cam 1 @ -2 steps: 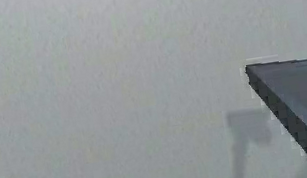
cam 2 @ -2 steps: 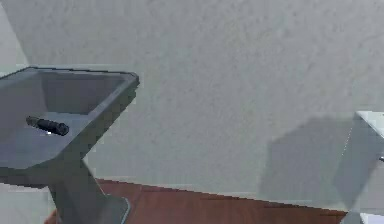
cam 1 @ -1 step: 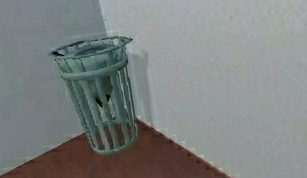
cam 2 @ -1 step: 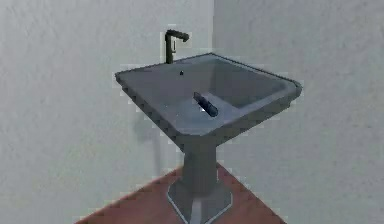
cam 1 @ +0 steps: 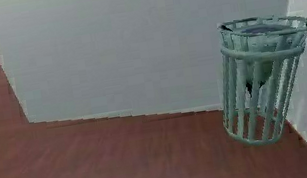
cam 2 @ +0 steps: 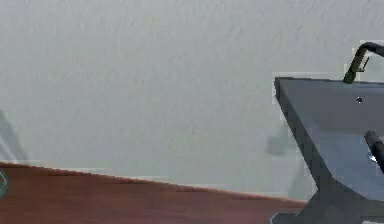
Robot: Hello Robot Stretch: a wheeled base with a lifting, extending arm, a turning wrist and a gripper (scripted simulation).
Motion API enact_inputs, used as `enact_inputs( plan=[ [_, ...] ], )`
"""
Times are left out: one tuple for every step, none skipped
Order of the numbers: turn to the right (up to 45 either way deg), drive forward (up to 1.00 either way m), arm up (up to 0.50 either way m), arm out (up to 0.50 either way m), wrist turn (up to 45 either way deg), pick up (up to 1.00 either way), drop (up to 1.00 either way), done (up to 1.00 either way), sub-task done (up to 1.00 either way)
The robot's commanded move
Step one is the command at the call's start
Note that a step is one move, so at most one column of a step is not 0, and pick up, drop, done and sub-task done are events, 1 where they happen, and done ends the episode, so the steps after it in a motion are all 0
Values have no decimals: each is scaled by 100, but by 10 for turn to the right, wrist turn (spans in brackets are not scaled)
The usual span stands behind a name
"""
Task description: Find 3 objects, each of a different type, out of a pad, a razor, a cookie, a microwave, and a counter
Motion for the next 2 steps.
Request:
enact_inputs(
  plan=[
    [-420,0,0,0,0,0,0,0,0],
    [0,85,0,0,0,0,0,0,0]
  ],
)
